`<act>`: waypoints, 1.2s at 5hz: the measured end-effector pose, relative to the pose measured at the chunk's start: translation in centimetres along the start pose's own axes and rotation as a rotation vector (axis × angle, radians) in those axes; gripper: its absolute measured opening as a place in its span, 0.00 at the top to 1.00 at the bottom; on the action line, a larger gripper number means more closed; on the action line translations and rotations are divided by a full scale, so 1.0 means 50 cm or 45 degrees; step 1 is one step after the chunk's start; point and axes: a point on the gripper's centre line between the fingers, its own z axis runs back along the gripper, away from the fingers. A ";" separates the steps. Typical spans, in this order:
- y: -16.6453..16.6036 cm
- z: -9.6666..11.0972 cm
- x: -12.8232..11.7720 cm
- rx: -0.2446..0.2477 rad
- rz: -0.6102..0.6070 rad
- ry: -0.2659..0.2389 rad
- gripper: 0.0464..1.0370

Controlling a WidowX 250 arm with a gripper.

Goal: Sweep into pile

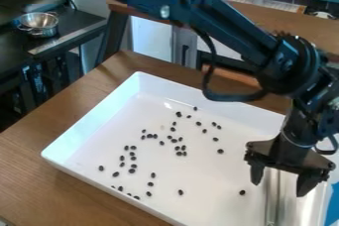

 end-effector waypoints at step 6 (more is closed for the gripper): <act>0.028 -0.024 0.004 0.022 -0.039 -0.035 0.70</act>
